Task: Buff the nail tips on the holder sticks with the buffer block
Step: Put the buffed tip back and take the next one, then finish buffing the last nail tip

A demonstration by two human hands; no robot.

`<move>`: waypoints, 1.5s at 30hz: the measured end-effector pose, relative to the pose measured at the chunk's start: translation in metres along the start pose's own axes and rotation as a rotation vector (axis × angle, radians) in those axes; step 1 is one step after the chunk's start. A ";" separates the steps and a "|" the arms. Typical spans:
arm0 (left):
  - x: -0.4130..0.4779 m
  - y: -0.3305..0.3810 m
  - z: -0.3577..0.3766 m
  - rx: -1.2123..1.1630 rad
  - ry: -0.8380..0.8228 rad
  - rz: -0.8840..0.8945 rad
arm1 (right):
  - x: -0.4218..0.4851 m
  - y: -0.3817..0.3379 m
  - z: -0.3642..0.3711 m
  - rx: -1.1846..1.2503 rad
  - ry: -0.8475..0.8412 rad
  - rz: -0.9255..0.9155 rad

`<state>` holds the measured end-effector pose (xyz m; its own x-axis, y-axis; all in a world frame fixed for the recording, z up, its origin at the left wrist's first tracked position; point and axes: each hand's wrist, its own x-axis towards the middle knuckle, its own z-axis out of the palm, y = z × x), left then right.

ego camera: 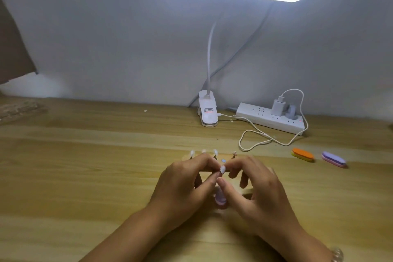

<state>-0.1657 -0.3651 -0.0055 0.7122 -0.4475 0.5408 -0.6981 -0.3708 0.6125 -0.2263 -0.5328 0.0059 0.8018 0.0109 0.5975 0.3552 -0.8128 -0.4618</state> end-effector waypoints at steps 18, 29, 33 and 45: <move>0.009 -0.018 -0.008 0.312 0.035 -0.487 | 0.007 0.014 -0.005 0.033 0.162 0.244; 0.005 -0.013 -0.005 0.291 0.013 -0.232 | 0.007 0.016 -0.002 -0.126 0.123 0.232; 0.006 -0.014 -0.006 0.291 0.028 -0.265 | 0.007 0.016 -0.002 -0.111 0.067 0.291; 0.009 -0.018 -0.005 0.317 0.056 -0.446 | 0.008 0.018 -0.004 -0.006 0.086 0.345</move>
<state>-0.1466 -0.3589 -0.0090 0.9410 -0.1502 0.3033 -0.3092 -0.7459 0.5900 -0.2157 -0.5498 0.0046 0.8306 -0.3137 0.4602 0.0677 -0.7633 -0.6425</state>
